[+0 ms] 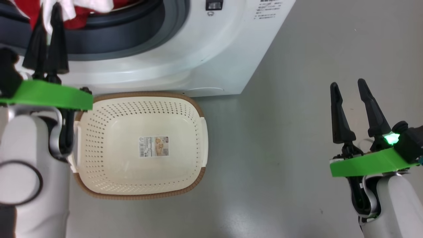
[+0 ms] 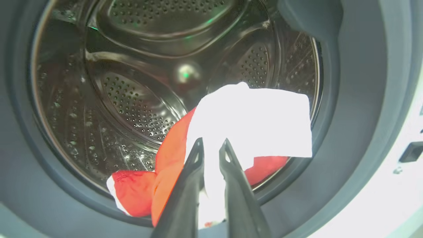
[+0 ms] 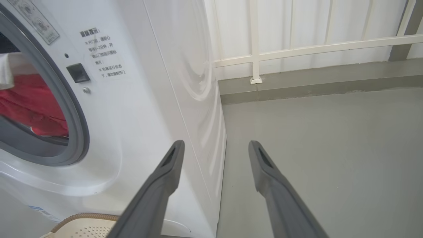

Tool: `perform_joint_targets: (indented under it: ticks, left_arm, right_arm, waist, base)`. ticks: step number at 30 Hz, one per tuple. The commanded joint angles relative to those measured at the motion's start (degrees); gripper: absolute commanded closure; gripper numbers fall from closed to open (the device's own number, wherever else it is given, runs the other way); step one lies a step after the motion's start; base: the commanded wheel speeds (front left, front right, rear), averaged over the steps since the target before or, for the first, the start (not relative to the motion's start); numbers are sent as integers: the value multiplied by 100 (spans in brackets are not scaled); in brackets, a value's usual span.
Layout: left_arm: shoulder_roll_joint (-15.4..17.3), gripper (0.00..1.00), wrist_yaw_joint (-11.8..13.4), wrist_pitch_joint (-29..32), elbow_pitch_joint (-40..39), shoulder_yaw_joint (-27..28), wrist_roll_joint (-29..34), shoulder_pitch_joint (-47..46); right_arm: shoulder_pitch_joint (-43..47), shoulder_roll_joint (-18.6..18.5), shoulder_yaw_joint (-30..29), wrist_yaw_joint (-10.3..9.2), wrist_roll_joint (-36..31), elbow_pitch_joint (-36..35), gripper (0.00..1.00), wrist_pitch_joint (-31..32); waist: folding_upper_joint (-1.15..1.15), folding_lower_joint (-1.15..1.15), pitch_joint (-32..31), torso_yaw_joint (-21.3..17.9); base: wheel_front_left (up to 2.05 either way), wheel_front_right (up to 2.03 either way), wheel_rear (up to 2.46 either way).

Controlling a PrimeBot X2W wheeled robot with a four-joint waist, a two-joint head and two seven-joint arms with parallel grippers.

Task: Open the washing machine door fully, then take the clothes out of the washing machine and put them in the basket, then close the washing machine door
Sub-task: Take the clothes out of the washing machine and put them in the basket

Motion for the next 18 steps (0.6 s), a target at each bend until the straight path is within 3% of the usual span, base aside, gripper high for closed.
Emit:
perform_joint_targets:
  ticks: [1,8,18]
  left_arm:
    - [148,100,-37,-45,-296,260,90,158]
    - [-289,100,-125,-45,-1465,784,401,872]
    - [-499,100,-131,-46,-2924,906,310,1408]
  right_arm:
    - [153,5,79,43,-60,-124,0,-36]
    - [266,5,60,43,-102,-129,0,-36]
    - [248,5,49,43,-90,-157,0,-36]
  waist:
    - [0,0,-97,75]
    - [0,0,-200,161]
    - [0,0,-139,195]
  base:
    - [0,0,0]
    - [0,0,0]
    - [0,0,0]
